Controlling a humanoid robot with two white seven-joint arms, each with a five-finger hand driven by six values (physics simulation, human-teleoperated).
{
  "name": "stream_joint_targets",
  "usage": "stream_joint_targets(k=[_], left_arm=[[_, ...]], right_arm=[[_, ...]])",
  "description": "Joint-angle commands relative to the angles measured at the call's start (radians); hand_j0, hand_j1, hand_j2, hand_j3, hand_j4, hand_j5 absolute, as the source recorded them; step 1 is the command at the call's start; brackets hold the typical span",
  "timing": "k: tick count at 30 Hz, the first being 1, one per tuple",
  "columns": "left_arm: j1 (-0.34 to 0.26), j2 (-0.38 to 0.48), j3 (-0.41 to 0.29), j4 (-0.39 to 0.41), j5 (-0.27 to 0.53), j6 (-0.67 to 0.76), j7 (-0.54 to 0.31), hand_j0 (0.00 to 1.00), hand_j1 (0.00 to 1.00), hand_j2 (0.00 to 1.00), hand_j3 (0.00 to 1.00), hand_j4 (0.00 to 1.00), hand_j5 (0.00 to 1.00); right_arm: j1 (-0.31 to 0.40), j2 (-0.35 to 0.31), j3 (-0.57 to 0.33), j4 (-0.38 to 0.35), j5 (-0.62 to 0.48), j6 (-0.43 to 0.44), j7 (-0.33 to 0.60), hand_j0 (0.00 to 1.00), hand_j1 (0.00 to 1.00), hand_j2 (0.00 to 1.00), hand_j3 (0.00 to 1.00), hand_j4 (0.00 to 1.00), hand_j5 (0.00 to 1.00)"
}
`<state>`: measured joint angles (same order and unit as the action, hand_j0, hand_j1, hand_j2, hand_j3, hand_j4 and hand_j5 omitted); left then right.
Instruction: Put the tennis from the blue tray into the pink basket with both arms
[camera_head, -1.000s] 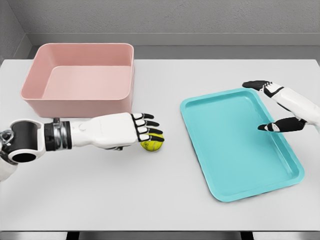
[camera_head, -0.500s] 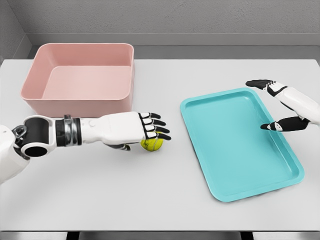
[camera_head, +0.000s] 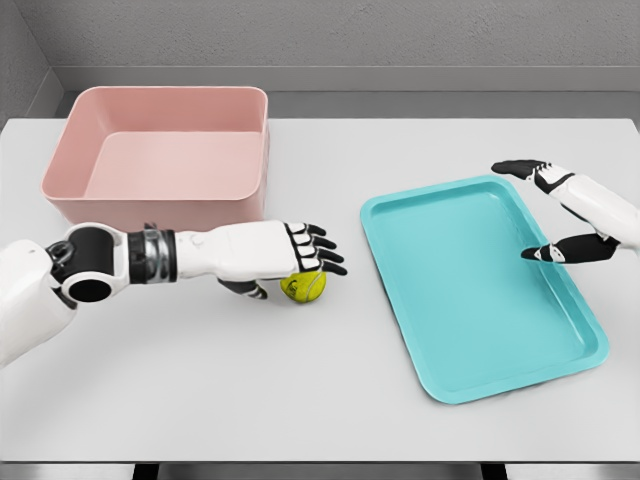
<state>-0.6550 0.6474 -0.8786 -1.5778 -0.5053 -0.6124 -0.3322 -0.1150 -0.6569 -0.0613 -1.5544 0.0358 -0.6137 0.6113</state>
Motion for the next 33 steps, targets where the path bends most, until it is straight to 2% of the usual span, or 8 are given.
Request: stream_joint_targets(k=[1, 33], left_arm=[[-0.002, -0.014, -0.011, 0.015, 0.007, 0.002, -0.001, 1.0, 1.0, 1.0, 1.0, 1.0, 1.0], [-0.029, -0.08, -0.046, 0.122, -0.001, 0.002, -0.008, 0.99, 0.99, 0.99, 0.99, 0.99, 0.99]], right_arm=[[0.0, -0.001, 0.0, 0.001, -0.008, 0.003, 0.0, 1.0, 1.0, 1.0, 1.0, 1.0, 1.0], [0.0, -0.001, 0.0, 0.013, -0.008, 0.003, 0.0, 1.0, 1.0, 1.0, 1.0, 1.0, 1.0]])
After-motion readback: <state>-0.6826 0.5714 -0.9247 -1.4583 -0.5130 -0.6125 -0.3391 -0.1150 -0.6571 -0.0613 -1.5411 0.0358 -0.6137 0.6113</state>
